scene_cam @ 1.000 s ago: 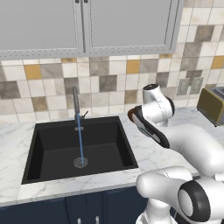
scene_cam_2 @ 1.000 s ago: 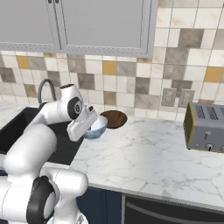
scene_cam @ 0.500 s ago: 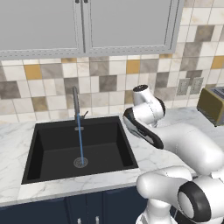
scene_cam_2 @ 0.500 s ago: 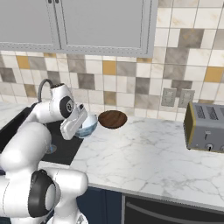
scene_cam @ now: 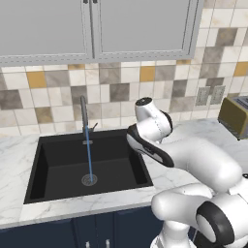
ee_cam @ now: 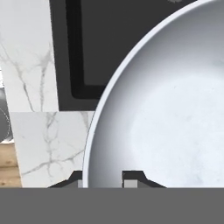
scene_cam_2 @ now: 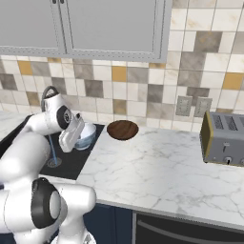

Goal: Rinse each bowl for a few seconds and place them down in the sink or on the counter.

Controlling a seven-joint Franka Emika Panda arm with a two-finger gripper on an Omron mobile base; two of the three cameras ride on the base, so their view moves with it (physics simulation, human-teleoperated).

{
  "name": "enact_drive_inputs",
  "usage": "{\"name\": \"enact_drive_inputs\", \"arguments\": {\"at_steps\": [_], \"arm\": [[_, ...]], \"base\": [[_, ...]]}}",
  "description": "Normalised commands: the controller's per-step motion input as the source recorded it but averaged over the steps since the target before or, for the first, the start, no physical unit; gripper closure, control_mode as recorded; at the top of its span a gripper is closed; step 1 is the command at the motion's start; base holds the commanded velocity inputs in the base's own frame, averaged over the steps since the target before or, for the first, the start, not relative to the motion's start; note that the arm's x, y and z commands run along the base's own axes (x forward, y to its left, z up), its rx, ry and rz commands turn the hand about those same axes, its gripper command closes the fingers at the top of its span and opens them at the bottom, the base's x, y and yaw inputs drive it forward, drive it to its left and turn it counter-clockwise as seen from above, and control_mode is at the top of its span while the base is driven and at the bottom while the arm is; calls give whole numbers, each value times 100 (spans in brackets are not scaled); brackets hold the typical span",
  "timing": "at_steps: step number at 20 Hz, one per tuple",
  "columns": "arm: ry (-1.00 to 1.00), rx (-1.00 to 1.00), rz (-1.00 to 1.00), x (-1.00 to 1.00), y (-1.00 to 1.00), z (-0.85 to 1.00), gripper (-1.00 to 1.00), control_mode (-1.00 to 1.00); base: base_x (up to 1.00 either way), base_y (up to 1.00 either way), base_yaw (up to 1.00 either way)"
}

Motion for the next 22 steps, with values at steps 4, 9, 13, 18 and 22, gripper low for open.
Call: {"name": "enact_drive_inputs", "arguments": {"at_steps": [4, 9, 13, 18, 22], "arm": [[-2, -2, 9, 19, 39, -9, 100, -100], [-1, -1, 6, 26, 40, -9, 100, -100], [-2, 0, 7, 27, 40, -9, 100, -100], [0, 0, 6, 26, 42, -9, 100, -100], [0, 0, 6, 19, 45, -8, 100, -100]], "base": [[0, 0, 0], [0, 0, 0], [0, 0, 0], [0, 0, 0], [0, 0, 0]]}}
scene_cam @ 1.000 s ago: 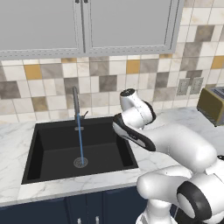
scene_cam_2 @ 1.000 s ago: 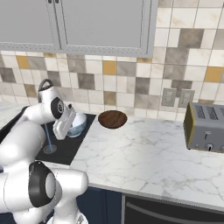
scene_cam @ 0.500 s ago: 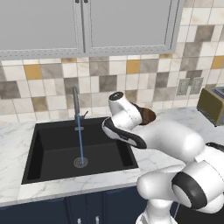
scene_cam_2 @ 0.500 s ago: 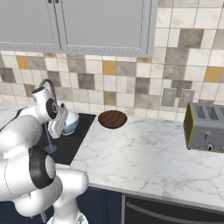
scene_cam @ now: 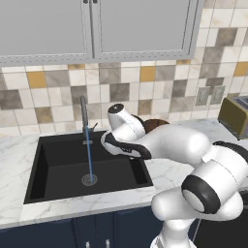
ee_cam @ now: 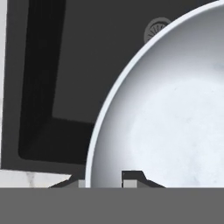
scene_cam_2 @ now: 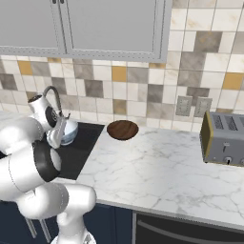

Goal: Rinse each bowl for a few seconds and place them down in the sink or on the counter.

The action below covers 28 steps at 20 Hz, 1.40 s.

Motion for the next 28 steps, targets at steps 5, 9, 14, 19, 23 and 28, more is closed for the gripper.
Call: {"name": "enact_drive_inputs", "arguments": {"at_steps": [5, 9, 14, 19, 23, 28], "arm": [[0, -1, 5, 18, 43, -9, 100, -100], [0, -4, 1, 23, 38, -13, 100, -100], [1, -5, 0, 28, 28, -14, 100, -100], [0, -5, 0, 37, 23, -14, 100, -100], [0, -4, 0, 38, 22, -14, 100, -100], [0, -3, 0, 20, 12, -8, 100, -100]], "base": [[0, 0, 0], [0, 0, 0], [0, 0, 0], [0, 0, 0], [0, 0, 0], [0, 0, 0]]}}
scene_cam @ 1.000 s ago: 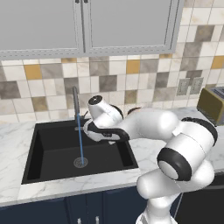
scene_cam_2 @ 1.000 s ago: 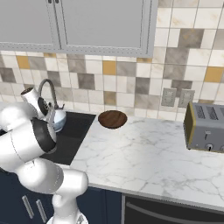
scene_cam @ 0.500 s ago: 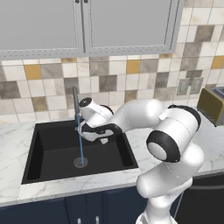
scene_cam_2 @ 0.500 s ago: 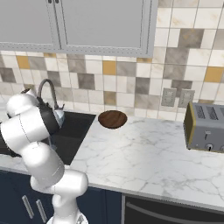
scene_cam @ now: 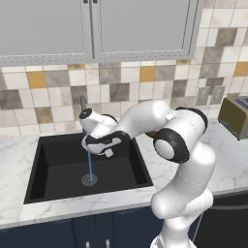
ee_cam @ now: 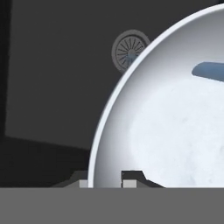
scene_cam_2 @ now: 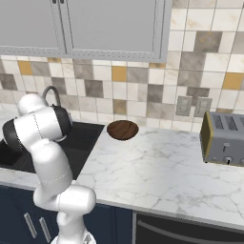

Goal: Rinse each bowl for a few seconds and place them down in the sink or on the counter.

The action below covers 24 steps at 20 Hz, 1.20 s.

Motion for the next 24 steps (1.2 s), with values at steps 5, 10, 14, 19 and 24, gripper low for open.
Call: {"name": "enact_drive_inputs", "arguments": {"at_steps": [5, 10, 14, 19, 24], "arm": [[-1, -7, 0, -18, -18, 7, 100, -100], [0, -6, -3, -29, -31, 14, 100, -100], [-4, 0, -4, -30, -41, 14, 100, -100], [-5, 1, -3, -27, -40, 15, 100, -100], [-5, 2, -5, -23, -35, 17, 100, -100]], "base": [[0, 0, 0], [0, 0, 0], [0, 0, 0], [0, 0, 0], [0, 0, 0]]}}
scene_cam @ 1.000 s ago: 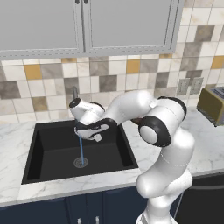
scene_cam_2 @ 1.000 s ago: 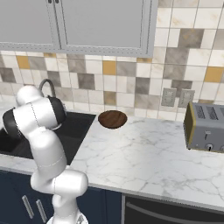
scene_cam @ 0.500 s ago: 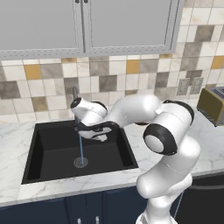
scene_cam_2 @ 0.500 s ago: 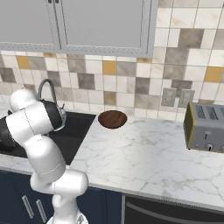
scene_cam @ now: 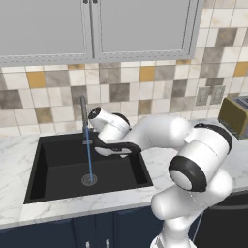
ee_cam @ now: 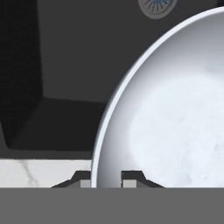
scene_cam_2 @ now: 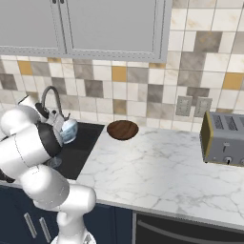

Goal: Rinse each bowl for a few seconds and place them down in the sink or on the counter.

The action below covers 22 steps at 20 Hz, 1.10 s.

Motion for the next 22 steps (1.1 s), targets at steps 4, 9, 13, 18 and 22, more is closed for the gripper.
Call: {"name": "enact_drive_inputs", "arguments": {"at_steps": [4, 9, 13, 18, 22], "arm": [[-4, 3, -9, -17, -27, 17, 100, -100], [-3, 2, -10, -14, -27, 14, 100, -100], [-1, 0, -13, -8, -29, 7, 100, -100], [0, 0, -16, -2, -25, 2, 100, -100], [0, 0, -17, 0, -23, 0, 100, -100]], "base": [[0, 0, 0], [0, 0, 0], [0, 0, 0], [0, 0, 0], [0, 0, 0]]}}
